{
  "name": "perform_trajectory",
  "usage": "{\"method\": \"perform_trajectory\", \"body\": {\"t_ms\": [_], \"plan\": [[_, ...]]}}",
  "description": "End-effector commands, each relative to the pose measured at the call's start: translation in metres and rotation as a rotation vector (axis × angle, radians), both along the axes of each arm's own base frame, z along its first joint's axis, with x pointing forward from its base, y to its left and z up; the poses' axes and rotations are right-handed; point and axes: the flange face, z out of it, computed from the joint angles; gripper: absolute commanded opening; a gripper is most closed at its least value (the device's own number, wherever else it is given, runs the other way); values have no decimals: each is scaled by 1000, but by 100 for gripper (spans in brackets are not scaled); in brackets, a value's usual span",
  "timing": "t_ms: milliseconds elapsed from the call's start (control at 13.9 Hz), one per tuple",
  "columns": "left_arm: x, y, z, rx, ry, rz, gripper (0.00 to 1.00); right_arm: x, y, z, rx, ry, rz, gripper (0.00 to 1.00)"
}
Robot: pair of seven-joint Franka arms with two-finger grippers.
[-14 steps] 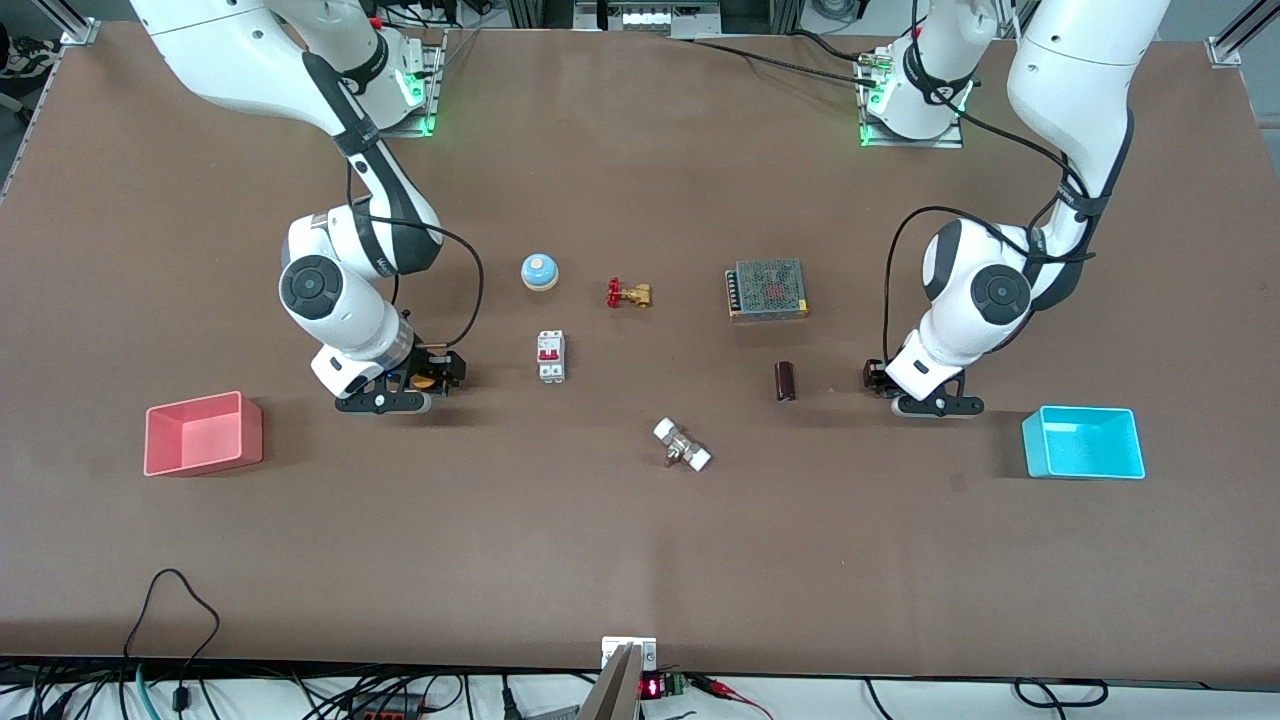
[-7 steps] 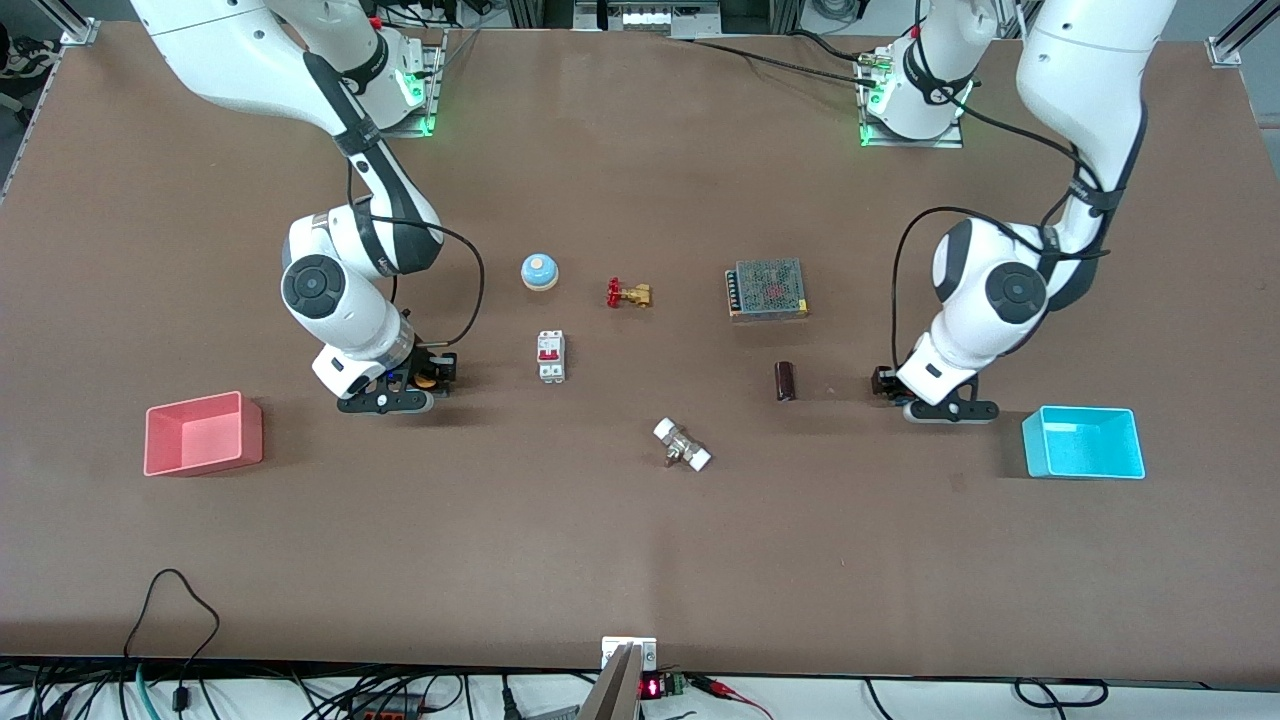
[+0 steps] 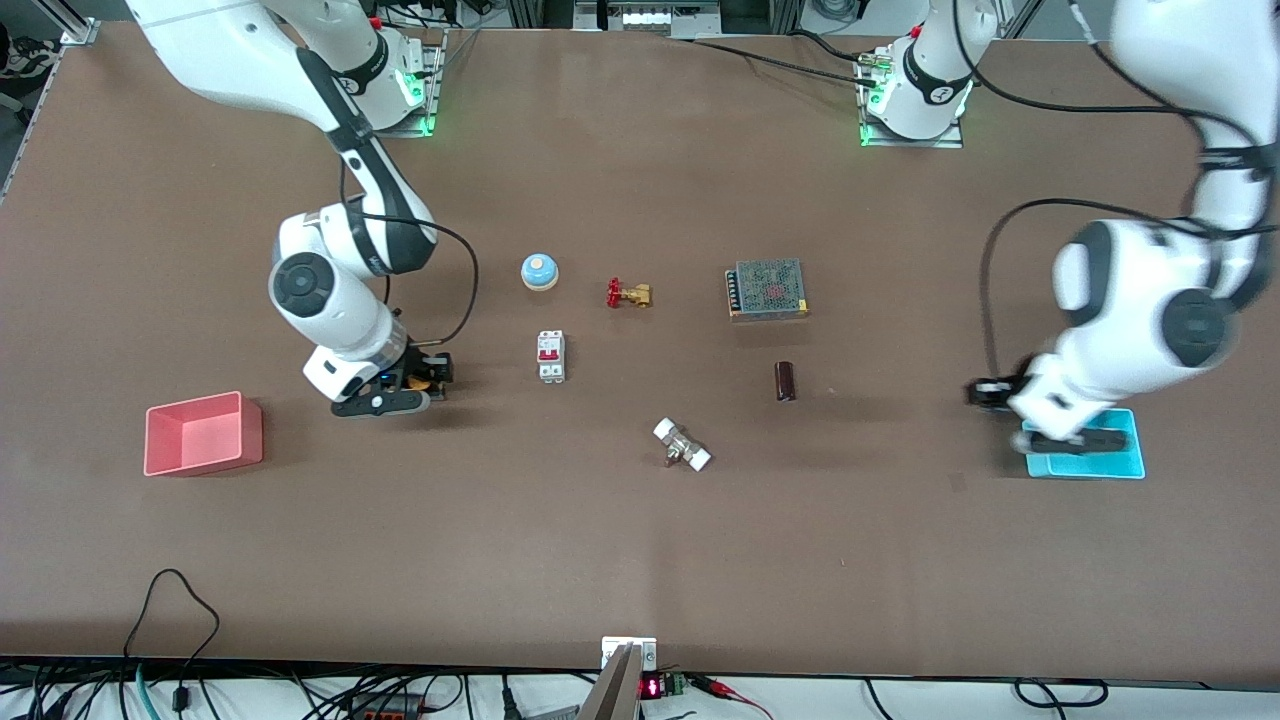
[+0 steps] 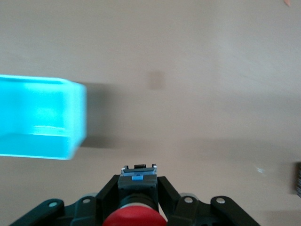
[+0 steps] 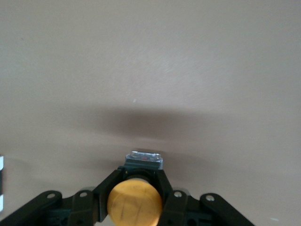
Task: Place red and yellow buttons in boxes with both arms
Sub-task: 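Carry the yellow button to the pink box while the left gripper carries red to cyan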
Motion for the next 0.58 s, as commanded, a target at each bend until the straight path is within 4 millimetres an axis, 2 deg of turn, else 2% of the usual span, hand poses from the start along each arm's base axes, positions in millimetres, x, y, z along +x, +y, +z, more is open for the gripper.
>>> {"method": "perform_trajectory", "body": {"t_ms": [0, 144, 288, 360, 432, 504], "plan": [[18, 58, -16, 23, 16, 25, 26, 5, -61, 94, -24, 3, 81, 22], [30, 89, -33, 25, 14, 62, 26, 10, -110, 140, -31, -8, 136, 22], [37, 125, -54, 25, 21, 47, 26, 19, -158, 165, -38, -30, 154, 22], [35, 140, -69, 12, 35, 22, 26, 22, -187, 170, -38, -42, 168, 22], [35, 143, -81, 11, 32, -3, 26, 25, -214, 167, -44, -49, 171, 22], [41, 145, -80, 26, -22, -23, 26, 26, -236, 158, -42, -37, 172, 22]]}}
